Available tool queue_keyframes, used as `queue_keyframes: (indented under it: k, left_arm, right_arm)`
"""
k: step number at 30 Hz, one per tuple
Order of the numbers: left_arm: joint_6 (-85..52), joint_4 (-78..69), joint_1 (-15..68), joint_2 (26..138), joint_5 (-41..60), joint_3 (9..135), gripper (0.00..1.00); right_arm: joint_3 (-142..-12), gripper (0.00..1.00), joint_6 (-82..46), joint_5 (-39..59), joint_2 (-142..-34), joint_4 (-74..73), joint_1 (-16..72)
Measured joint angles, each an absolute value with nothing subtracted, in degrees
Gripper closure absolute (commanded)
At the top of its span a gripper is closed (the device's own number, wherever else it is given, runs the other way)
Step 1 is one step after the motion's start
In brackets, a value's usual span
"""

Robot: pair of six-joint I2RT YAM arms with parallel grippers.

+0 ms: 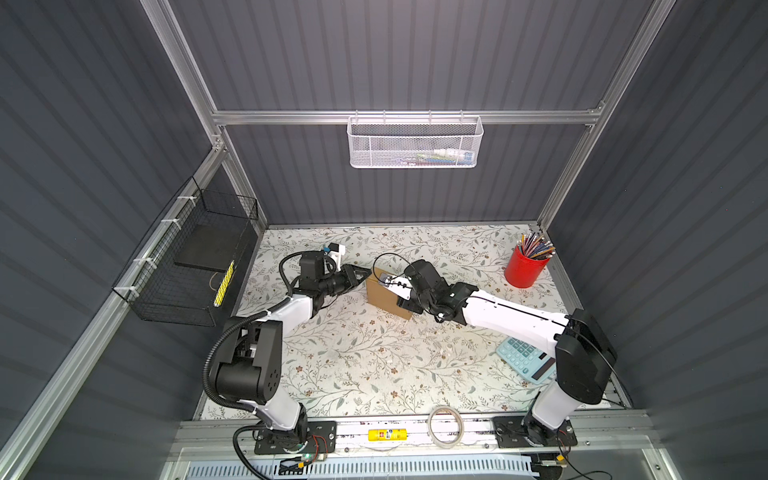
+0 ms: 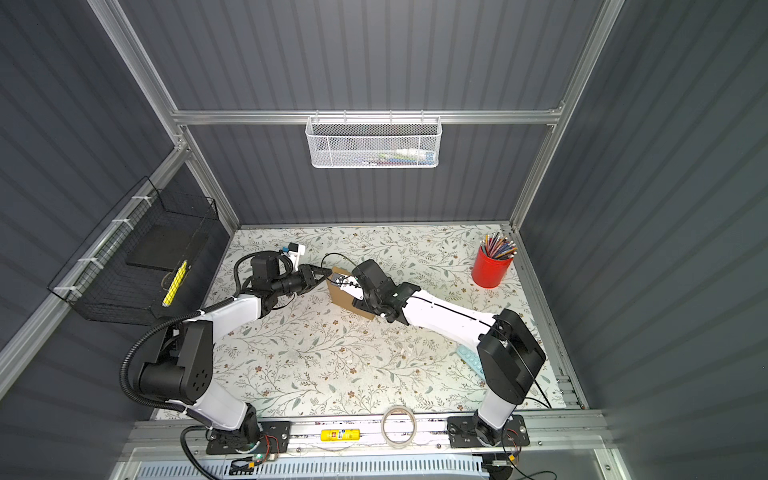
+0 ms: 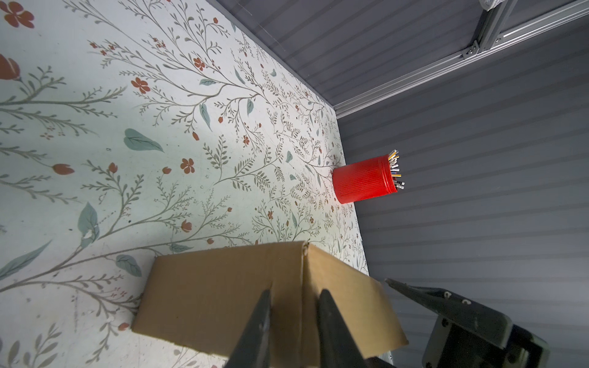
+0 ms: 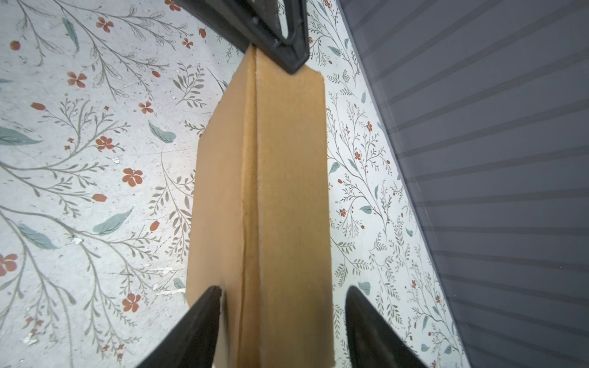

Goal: Fold the paper box

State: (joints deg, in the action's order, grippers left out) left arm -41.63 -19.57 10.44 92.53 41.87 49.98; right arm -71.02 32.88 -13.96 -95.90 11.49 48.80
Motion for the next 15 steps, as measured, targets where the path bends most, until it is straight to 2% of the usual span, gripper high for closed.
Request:
queue_keyframes:
  k: [8,15]
  left_arm:
    - [-41.6,-19.6,10.4,92.5,41.8,50.0,0.75]
    - [-40.9,-19.3,10.4,92.5,41.6,50.0,0.75]
  right_arm:
    - [-70.5,0.31,30.8,-13.9,-91.8,10.8,48.8]
    - [-67.3,0.3,25.9,-11.1,-83.9,10.5,48.8]
